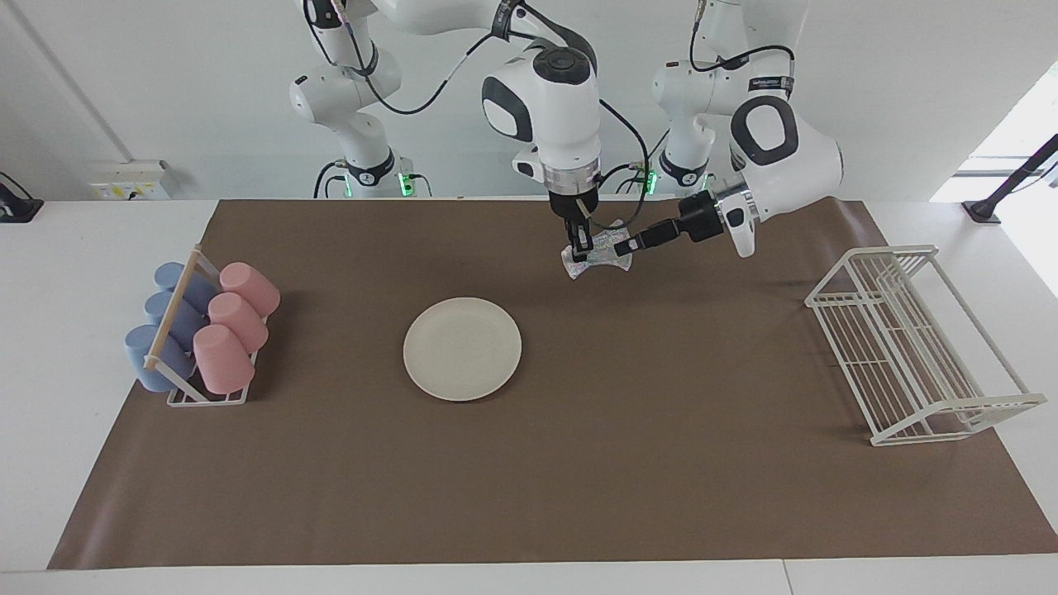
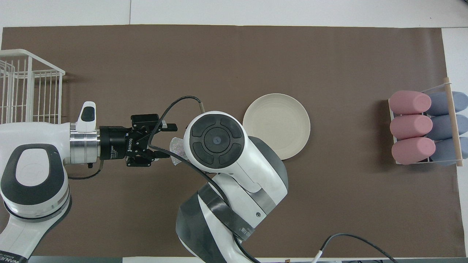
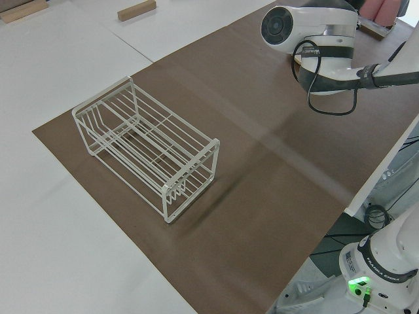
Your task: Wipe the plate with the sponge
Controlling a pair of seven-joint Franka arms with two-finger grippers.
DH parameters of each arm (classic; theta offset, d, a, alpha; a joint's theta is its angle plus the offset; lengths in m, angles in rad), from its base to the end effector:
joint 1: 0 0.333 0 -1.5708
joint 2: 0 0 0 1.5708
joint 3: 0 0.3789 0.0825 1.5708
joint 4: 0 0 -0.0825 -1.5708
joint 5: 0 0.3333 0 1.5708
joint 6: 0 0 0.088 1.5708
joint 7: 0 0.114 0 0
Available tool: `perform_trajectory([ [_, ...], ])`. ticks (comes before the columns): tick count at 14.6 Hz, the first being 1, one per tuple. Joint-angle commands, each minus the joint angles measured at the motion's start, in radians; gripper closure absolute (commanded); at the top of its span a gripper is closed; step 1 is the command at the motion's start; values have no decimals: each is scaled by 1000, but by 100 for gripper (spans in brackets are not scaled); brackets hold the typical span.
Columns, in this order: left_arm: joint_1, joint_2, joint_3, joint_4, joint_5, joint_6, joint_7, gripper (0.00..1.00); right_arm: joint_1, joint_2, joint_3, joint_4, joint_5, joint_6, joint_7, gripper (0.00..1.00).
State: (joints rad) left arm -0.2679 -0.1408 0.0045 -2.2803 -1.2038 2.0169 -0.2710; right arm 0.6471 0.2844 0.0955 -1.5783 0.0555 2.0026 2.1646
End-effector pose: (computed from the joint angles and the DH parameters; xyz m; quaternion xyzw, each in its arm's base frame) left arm 0.4183 -0.1754 0.5209 0.8215 0.2782 -0.1795 0.4642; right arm 0.4682 0.4234 0.5569 -0.7469 0.6600 0.0307 0.0745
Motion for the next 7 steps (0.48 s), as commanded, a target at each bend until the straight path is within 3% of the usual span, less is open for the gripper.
perform_trajectory([
  [1, -14, 6, 12, 1, -17, -12, -8, 33, -9, 13, 7, 24, -23, -21, 6, 100],
  [3, -14, 6, 12, -1, -17, -9, -10, 80, -9, 12, 7, 23, -23, -22, 6, 100],
  [4, -14, 6, 14, -1, -17, -7, -10, 100, -10, 12, 7, 23, -23, -22, 6, 100],
  [7, -8, 6, 14, 1, -17, -10, -10, 100, -12, 12, 7, 21, -23, -21, 4, 100],
])
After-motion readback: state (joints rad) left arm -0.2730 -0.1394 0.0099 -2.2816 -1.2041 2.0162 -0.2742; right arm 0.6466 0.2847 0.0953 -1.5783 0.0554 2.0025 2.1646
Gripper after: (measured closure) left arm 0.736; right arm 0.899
